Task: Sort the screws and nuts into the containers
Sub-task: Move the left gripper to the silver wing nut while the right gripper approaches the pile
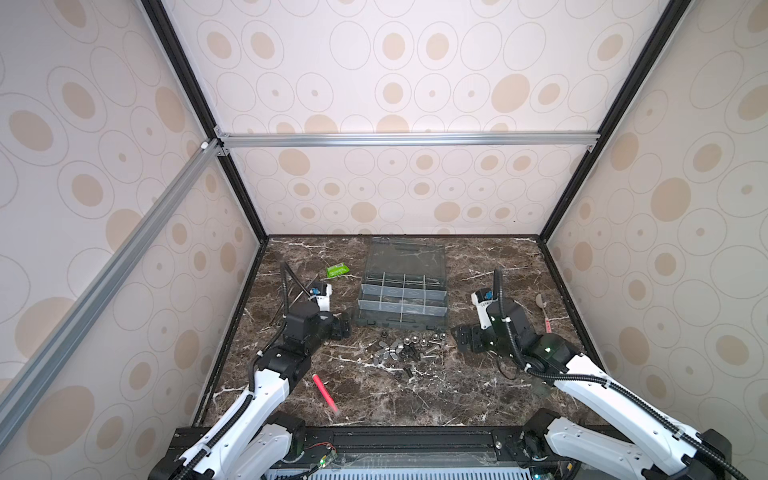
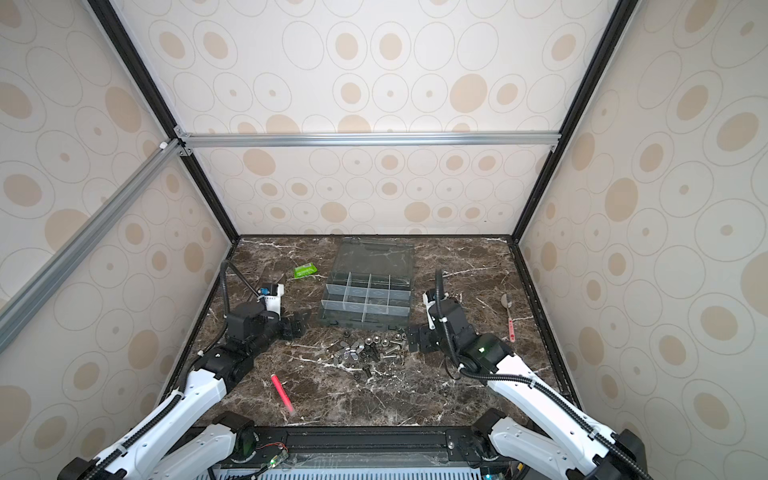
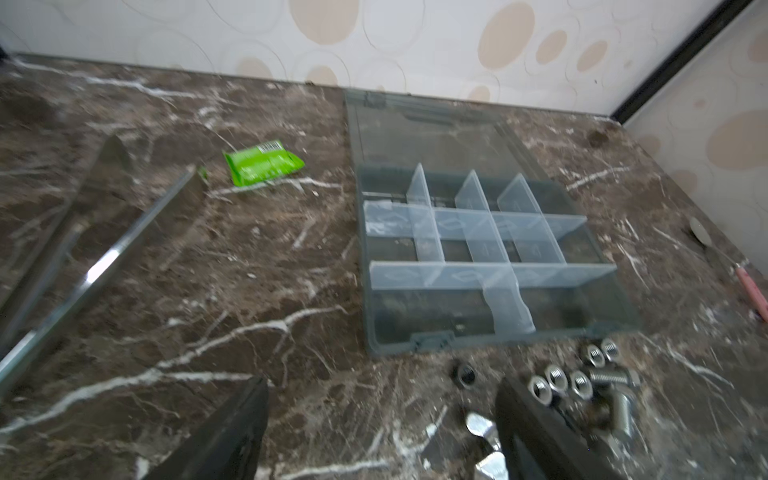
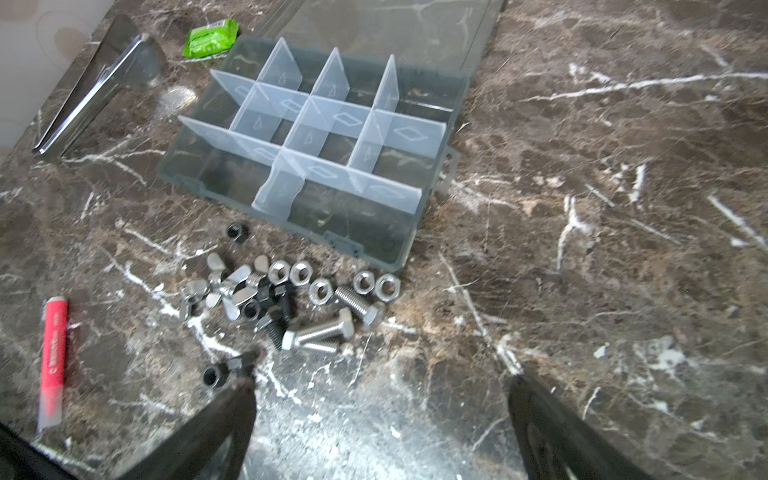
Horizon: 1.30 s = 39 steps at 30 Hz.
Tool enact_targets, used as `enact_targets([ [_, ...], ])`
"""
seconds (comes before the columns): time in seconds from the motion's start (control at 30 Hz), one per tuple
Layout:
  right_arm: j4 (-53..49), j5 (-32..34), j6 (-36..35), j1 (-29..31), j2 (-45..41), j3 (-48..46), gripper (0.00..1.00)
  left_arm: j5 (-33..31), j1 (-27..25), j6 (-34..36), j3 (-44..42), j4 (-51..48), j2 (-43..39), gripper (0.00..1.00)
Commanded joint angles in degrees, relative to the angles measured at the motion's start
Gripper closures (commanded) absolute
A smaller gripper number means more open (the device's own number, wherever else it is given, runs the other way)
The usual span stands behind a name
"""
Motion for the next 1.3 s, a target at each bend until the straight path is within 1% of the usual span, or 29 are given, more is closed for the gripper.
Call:
enact_targets([
  [0.0,-2.0,4.6,10.0,4.1,-0.3,-3.3,0.02,-1.9,-2.3,-2.9,-0.8,-3.2,-0.5,0.21],
  [0.07,-1.7,5.3,12.7,6.7,0.9,-4.8,0.02,-2.6,-2.9,-3.8,-0.9,-4.3,0.2,0.25],
  [0.2,-4.1,7.7,16.5,11.9,5.4,-5.1,0.02,-2.2,-4.0,-4.7,-1.6,-4.5,1.0,0.27],
  [0.37,-4.8,9.6,17.7,16.8,11.3,-2.7,0.02,-1.1,-5.7,-6.1,-2.2,-4.2,3.1,0.32],
  [0.63,-3.1,8.2,17.0,17.5,16.0,0.1,0.02,1.9,-8.4,-6.2,-2.1,-2.1,7.8,0.39],
  [0.87,-3.7,9.7,19.3,17.5,14.9,-0.4,0.02,2.3,-13.5,-4.9,-2.5,-0.3,10.3,0.44],
  [1.0,-3.2,10.1,20.2,17.5,13.4,-1.2,0.02,1.8,-15.9,-4.1,-1.4,-0.2,13.5,0.44],
  [1.13,-3.4,10.8,20.2,17.5,12.5,-1.4,0.02,1.3,-17.6,-3.2,-0.1,0.4,17.1,0.46],
  [1.27,-4.4,10.5,20.2,17.5,12.2,-1.1,0.02,1.1,-18.8,-2.9,0.8,1.3,19.8,0.52],
])
